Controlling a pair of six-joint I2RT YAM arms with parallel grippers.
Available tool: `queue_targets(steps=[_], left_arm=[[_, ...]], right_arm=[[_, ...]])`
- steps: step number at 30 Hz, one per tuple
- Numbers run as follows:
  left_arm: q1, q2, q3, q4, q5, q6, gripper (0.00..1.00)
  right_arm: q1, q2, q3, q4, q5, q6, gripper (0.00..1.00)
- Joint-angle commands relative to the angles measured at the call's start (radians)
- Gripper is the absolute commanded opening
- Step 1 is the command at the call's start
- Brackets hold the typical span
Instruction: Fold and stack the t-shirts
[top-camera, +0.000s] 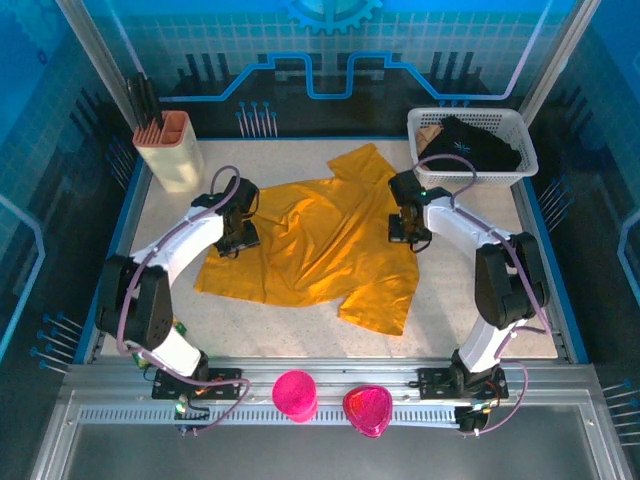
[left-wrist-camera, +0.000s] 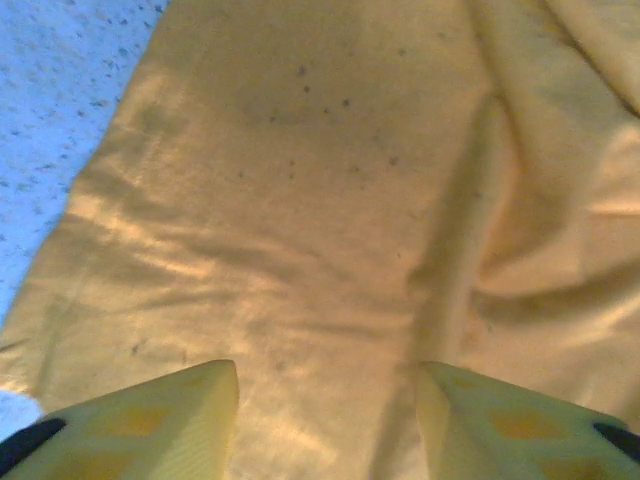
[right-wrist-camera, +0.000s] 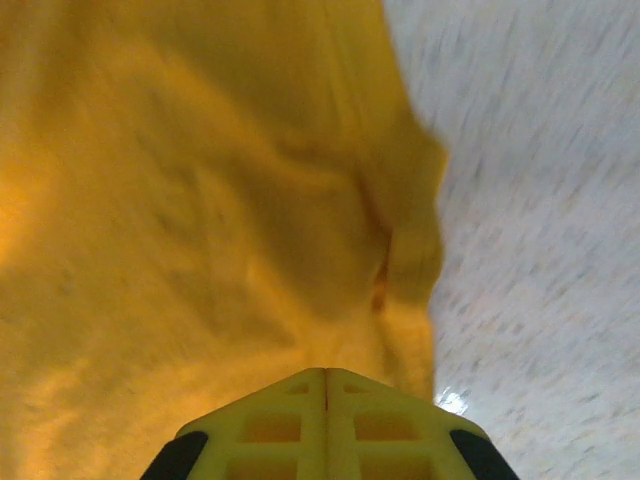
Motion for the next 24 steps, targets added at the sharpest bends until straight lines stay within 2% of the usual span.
queue_targets(steps=[1,7,11,15,19,24], left_arm=[[0.034,0.058,-0.019,0.118,0.067,-0.015,0.46],[0.066,0.183,-0.046,0.197,0.086,-0.078,0.43],[0.067,0.223,-0.085,0.226,0.108,-0.106,0.41],[0.068,0.197,-0.112,0.206,0.085,-0.11,0.4],[0.066,0.17,-0.14,0.168,0.092,-0.119,0.4],[0.066,0.093,-0.222,0.124,0.074,-0.133,0.4]], right_arm=[[0.007,0.016,-0.041,0.074,-0.091,0.104,0.0],[-0.046,0.07,-0.107,0.105,-0.11,0.217,0.0],[-0.094,0.034,-0.174,0.132,-0.117,0.307,0.0],[-0.143,-0.031,-0.23,0.119,-0.1,0.388,0.0],[-0.189,-0.009,-0.196,-0.02,-0.094,0.435,0.0],[-0.206,-0.017,-0.246,0.015,-0.125,0.42,0.0]])
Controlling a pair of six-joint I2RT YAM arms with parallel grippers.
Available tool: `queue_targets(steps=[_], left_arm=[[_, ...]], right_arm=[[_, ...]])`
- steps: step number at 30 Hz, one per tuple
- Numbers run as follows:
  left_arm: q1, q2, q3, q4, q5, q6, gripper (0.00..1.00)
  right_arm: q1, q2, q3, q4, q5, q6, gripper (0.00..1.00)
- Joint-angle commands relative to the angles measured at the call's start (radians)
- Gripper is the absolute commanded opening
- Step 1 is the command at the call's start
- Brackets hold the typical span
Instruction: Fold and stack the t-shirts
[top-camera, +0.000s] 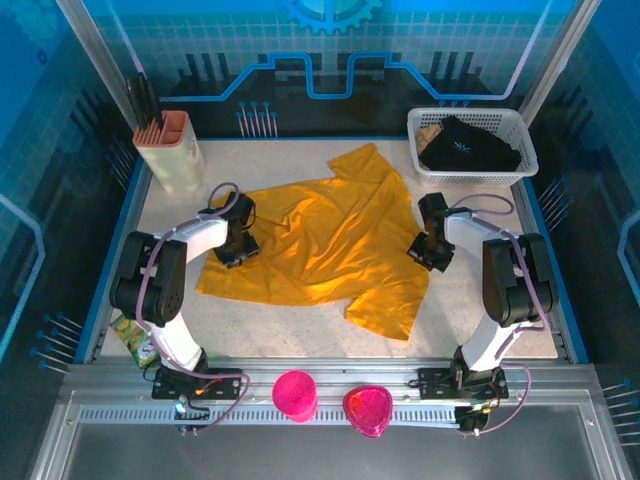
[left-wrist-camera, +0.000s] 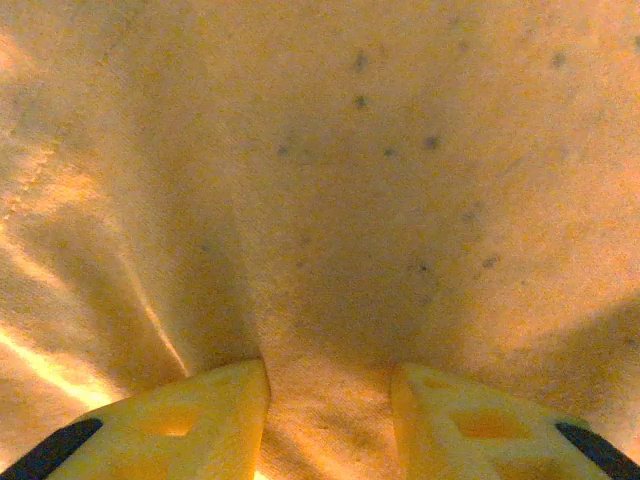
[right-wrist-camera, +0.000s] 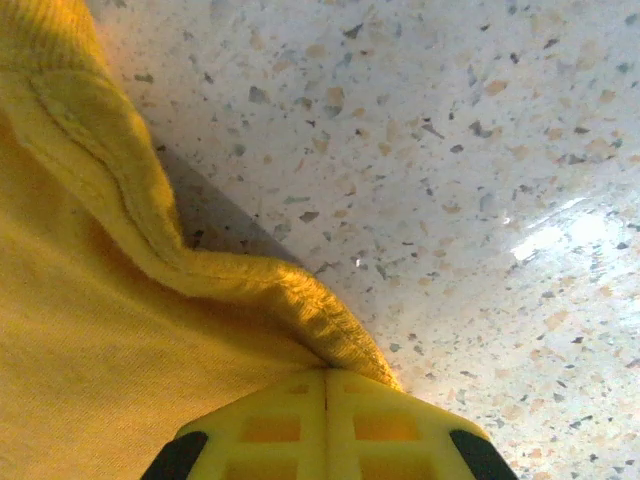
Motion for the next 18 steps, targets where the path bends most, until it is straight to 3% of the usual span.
queue_targets(steps=[1,10,14,18], left_arm=[[0.005,-0.05,-0.089,-0.108,0.008,-0.034,0.4],[-0.001,-0.213,-0.256,-0.103,0.052,-0.089,0.39],[-0.019,-0.298,-0.25,-0.092,0.063,-0.087,0.4],[-0.02,-0.341,-0.073,-0.204,0.037,-0.024,0.56]], right_arm=[[-0.02,-0.015,-0.055,-0.035,-0.014,0.038,0.0],[-0.085,-0.134,-0.163,-0.01,-0.013,0.081,0.0],[-0.088,-0.175,-0.163,-0.004,-0.012,0.053,0.0],[-0.089,-0.22,-0.134,0.0,-0.03,-0.028,0.0]])
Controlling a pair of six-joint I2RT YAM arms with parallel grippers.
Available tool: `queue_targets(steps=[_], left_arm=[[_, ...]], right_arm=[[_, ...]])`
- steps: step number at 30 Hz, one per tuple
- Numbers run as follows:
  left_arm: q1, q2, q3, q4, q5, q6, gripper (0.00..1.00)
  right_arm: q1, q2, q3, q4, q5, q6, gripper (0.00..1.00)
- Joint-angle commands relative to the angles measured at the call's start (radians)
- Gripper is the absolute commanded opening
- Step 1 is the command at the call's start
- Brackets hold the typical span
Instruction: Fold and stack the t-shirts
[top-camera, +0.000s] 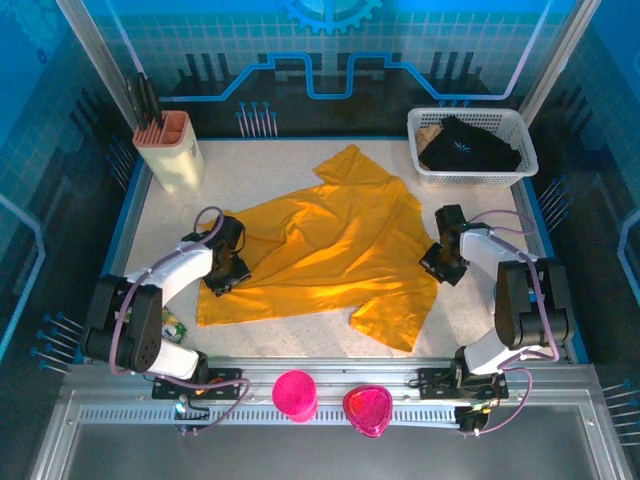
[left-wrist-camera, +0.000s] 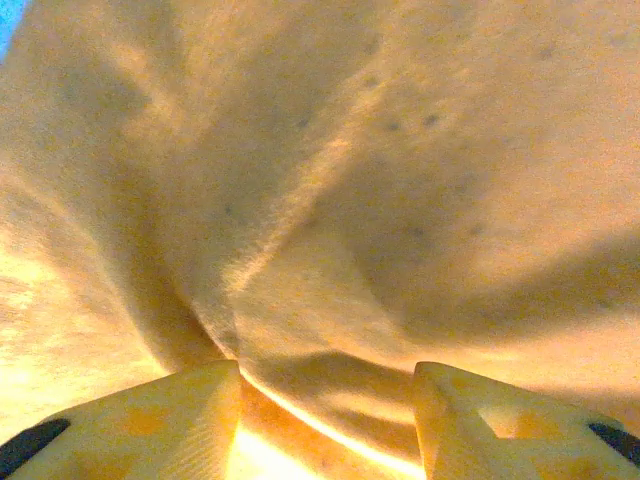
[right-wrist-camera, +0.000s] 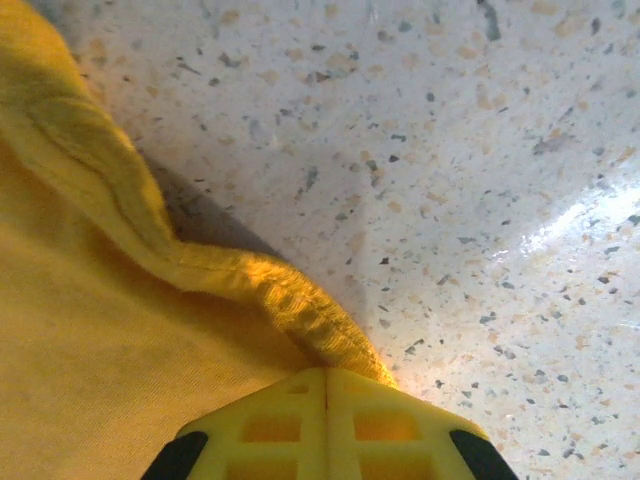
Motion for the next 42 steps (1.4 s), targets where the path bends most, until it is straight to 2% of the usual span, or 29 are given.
queue_targets(steps=[1,3,5,8,10,11,18,23,26,29,31,37,42], left_arm=[[-0.003,-0.052,0.175,-0.113,-0.012,0.052,0.61],[-0.002,-0.047,0.283,-0.169,-0.052,0.086,0.65],[0.004,-0.025,0.377,-0.212,-0.096,0.114,0.65],[0.022,0.022,0.457,-0.234,-0.109,0.132,0.64],[0.028,0.048,0.459,-0.218,-0.097,0.127,0.6],[0.029,0.056,0.447,-0.206,-0.088,0.12,0.53],[0.027,0.116,0.301,-0.077,0.001,0.078,0.37],[0.028,0.183,0.264,-0.026,-0.002,0.071,0.35],[0.028,0.236,0.267,0.0,0.001,0.073,0.33],[0.028,0.284,0.269,0.021,0.004,0.07,0.31],[0.028,0.308,0.267,0.033,0.004,0.068,0.31],[0.026,0.366,0.267,0.053,0.003,0.067,0.3],[0.018,0.397,0.265,0.058,0.003,0.065,0.29]], right_arm=[[-0.01,-0.067,0.029,-0.014,-0.019,-0.073,0.0],[-0.007,-0.107,0.044,-0.008,-0.04,-0.127,0.0],[0.008,-0.144,0.085,-0.001,-0.07,-0.198,0.0],[0.073,-0.171,0.159,0.018,-0.109,-0.314,0.13],[0.13,-0.141,0.246,0.016,-0.144,-0.385,0.18],[0.153,-0.114,0.292,0.009,-0.164,-0.414,0.19],[0.277,0.291,0.782,-0.093,-0.351,-0.575,0.11],[0.32,0.691,1.263,-0.278,-0.441,-0.669,0.0],[0.336,0.914,1.56,-0.394,-0.47,-0.707,0.0],[0.343,1.064,1.749,-0.432,-0.522,-0.708,0.0],[0.344,1.108,1.777,-0.398,-0.557,-0.681,0.0],[0.363,1.104,1.68,-0.254,-0.563,-0.6,0.0],[0.385,1.174,1.723,-0.203,-0.555,-0.512,0.0]])
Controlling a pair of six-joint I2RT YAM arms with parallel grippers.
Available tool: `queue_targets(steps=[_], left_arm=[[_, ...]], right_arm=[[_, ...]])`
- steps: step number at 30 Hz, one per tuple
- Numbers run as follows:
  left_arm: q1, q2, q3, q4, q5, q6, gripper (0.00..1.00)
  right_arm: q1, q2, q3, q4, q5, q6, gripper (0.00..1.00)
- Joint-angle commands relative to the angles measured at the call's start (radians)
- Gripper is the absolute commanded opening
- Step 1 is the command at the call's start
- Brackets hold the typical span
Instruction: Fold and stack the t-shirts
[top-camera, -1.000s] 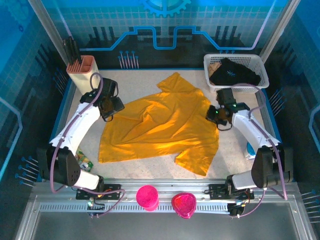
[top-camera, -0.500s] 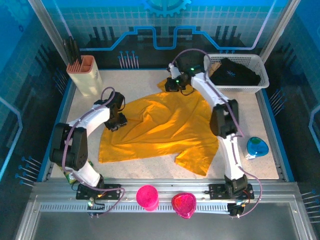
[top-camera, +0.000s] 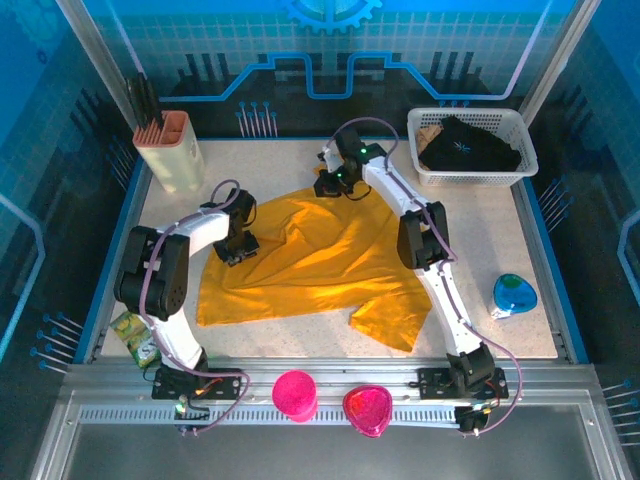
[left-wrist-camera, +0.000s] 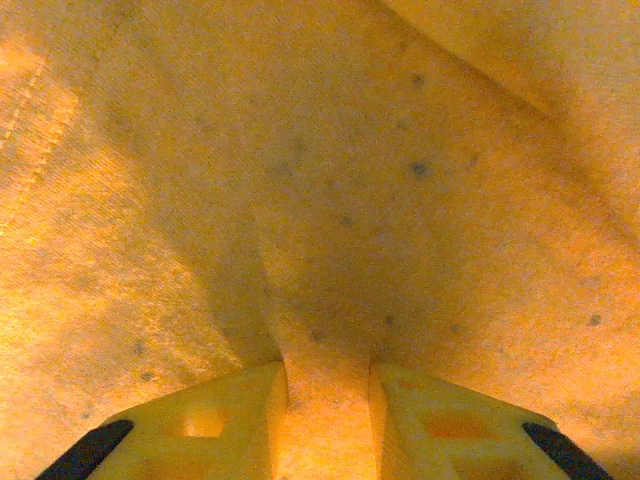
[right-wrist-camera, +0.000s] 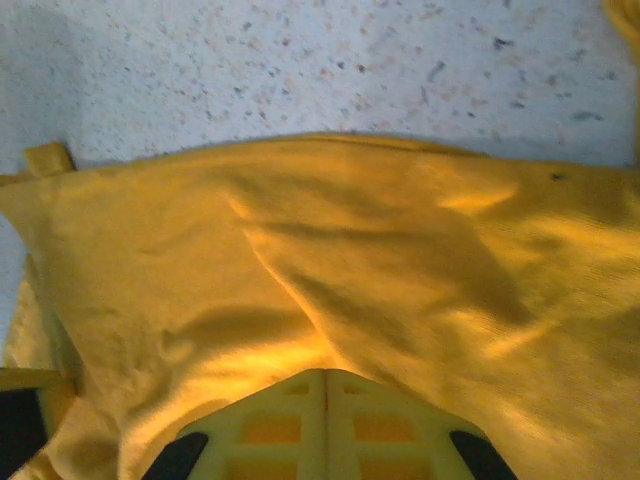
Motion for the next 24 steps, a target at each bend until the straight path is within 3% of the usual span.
queue_targets(steps=[1,9,24], left_arm=[[-0.01,0.038,-0.011,0.01,0.0,-0.019,0.29],[-0.037,0.022,-0.028,-0.014,0.013,-0.019,0.29],[-0.085,-0.149,-0.223,-0.107,-0.026,-0.048,0.3]], right_arm=[[0.03,0.072,0.047,0.052,-0.021,0.092,0.0],[0.024,0.205,0.125,0.11,0.024,0.302,0.0],[-0.016,0.227,0.12,0.145,0.246,0.57,0.0]])
